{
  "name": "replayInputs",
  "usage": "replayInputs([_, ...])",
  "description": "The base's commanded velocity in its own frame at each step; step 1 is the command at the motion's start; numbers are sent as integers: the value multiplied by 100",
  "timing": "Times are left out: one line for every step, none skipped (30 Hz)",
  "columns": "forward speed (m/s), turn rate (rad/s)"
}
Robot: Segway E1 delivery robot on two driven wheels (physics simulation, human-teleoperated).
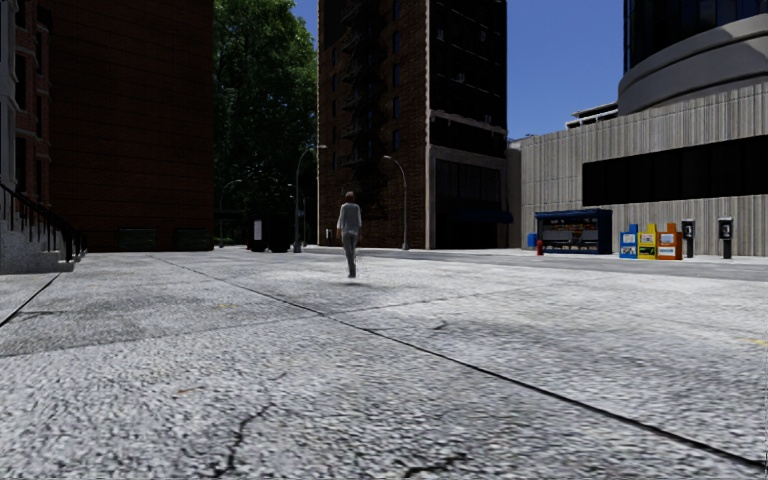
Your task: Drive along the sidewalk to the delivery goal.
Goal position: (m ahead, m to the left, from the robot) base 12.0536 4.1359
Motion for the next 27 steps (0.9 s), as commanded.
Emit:
replayInputs([200, 0])
replayInputs([200, 0])
replayInputs([200, 0])
replayInputs([200, 0])
replayInputs([200, 0])
replayInputs([200, 0])
replayInputs([200, 0])
replayInputs([200, 0])
replayInputs([200, 0])
replayInputs([200, 0])
replayInputs([200, 0])
replayInputs([200, 0])
replayInputs([200, 0])
replayInputs([200, 0])
replayInputs([200, 0])
replayInputs([200, 0])
replayInputs([200, 0])
replayInputs([200, 0])
replayInputs([200, 0])
replayInputs([200, 5])
replayInputs([200, 5])
replayInputs([200, 9])
replayInputs([200, 11])
replayInputs([200, 16])
replayInputs([200, 16])
replayInputs([200, 18])
replayInputs([200, 18])
